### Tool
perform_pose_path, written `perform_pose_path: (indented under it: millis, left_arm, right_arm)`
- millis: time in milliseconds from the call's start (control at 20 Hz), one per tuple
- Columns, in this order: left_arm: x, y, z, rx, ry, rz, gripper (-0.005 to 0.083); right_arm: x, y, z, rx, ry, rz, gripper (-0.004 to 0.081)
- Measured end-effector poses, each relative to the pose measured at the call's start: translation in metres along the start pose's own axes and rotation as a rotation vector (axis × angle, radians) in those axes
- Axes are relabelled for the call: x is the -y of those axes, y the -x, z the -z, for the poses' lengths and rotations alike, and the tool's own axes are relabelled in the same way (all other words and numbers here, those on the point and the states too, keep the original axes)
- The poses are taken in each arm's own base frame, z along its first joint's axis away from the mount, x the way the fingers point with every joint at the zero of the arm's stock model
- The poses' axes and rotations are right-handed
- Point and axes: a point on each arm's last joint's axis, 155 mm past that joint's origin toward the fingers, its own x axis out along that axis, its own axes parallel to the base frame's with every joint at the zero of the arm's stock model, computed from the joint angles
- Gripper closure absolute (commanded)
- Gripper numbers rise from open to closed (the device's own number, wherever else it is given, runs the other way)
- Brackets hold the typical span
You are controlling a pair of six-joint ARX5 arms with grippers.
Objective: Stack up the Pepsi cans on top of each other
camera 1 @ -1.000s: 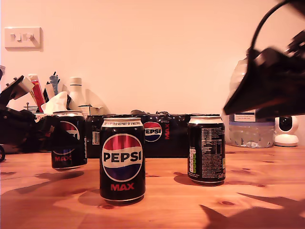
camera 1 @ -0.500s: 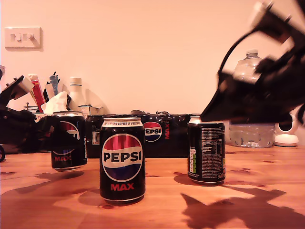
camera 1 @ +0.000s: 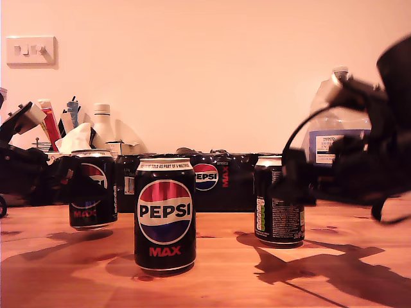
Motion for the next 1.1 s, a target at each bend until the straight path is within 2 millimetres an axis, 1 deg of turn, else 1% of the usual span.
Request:
perform_pose_path:
  millis: [100, 200, 300, 400, 650, 850, 1000, 1100]
  left_arm:
    - [0.0, 0.0, 0.0, 0.0, 0.0, 0.0, 0.0357]
    - [0.0, 0.0, 0.0, 0.0, 0.0, 0.0, 0.0357]
    - [0.0, 0.0, 0.0, 0.0, 0.0, 0.0, 0.0356]
    - [0.0, 0.0, 0.0, -0.001, 0.0, 0.0, 0.0356]
    - [0.0, 0.0, 0.002, -0.008, 0.006, 0.001, 0.0356]
    - [0.0, 0.0, 0.003, -0.01, 0.007, 0.001, 0.0357]
    - [0.0, 0.0, 0.003, -0.01, 0.008, 0.001, 0.0357]
    - [0.0, 0.0, 0.003, -0.011, 0.008, 0.001, 0.0357]
  right_arm:
    - [0.001, -0.004, 0.006, 0.0, -0.019, 0.0, 0.0097]
    - [0.002, -0.013, 0.01, -0.01, -0.026, 0.001, 0.0097]
    - [0.002, -0.024, 0.007, -0.003, -0.033, 0.0, 0.0098]
    - [0.003, -0.032, 0.004, 0.005, -0.037, 0.0, 0.01]
    - [0.005, -0.034, 0.004, 0.001, -0.033, 0.008, 0.0106]
    - [0.004, -0.036, 0.002, 0.001, -0.014, 0.008, 0.0161]
    - [0.004, -0.036, 0.002, 0.002, -0.013, 0.008, 0.0162]
    - [0.004, -0.036, 0.002, 0.003, -0.013, 0.007, 0.0183]
